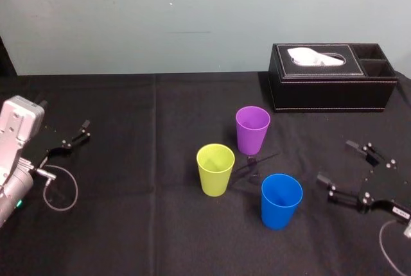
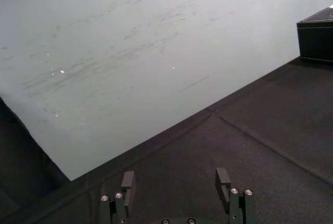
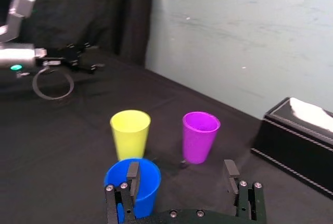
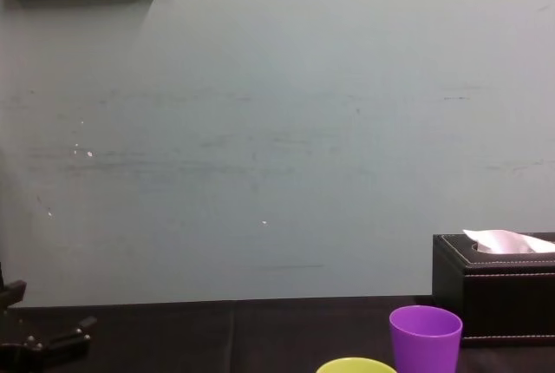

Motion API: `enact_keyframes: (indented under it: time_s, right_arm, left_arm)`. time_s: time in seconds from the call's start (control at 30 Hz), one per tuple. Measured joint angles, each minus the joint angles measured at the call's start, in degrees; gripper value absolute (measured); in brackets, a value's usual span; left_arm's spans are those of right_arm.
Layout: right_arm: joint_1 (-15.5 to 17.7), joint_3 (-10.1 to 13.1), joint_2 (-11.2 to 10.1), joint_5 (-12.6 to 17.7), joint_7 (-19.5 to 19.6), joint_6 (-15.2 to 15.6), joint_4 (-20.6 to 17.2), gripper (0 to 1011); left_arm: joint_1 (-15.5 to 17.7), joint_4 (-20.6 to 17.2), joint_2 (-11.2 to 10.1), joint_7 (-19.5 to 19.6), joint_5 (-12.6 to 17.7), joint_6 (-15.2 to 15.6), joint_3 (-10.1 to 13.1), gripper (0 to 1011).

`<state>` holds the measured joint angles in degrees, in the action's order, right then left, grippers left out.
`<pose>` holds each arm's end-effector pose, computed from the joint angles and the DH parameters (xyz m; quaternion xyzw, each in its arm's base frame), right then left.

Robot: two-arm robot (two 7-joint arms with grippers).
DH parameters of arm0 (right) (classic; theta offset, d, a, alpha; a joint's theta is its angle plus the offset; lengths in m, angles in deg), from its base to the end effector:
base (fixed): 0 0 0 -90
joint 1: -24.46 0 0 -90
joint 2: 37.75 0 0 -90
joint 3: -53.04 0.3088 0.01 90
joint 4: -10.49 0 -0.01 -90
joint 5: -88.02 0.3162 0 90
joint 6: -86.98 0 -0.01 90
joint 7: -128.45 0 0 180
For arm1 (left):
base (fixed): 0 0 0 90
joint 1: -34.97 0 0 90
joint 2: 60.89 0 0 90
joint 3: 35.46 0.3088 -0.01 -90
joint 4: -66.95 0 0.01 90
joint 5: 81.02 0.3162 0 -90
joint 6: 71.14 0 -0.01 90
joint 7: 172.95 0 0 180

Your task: Stack the three plastic cups sequentially using one hand.

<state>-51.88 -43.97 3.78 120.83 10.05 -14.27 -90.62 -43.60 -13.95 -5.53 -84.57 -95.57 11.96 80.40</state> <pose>0.2731 -0.1642 -0.2702 -0.0817 -0.0638 -0.3891 0.9153 0.3681 0.0914 -0.3189 0.1415 -0.1324 0.5800 0.7913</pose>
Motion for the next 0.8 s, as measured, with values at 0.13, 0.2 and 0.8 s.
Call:
enact_keyframes:
  time_s: [0.13,0.2,0.8]
  right_arm:
    - [0.9,0.3,-0.5,0.0,-2.0,-0.6,0.1,1004]
    - [1.2,0.3,-0.6,-0.2,-3.1,-0.6,0.3,1004]
    - [0.0,-1.9,2.1,-3.4,-6.3,2.0,3.0,1004]
  left_arm:
    - [0.0,0.0,0.0,0.0,0.0,0.0,0.0,1010]
    - [0.0,0.0,0.0,0.0,0.0,0.0,0.0,1010]
    - [0.0,0.0,0.0,0.0,0.0,0.0,0.0,1010]
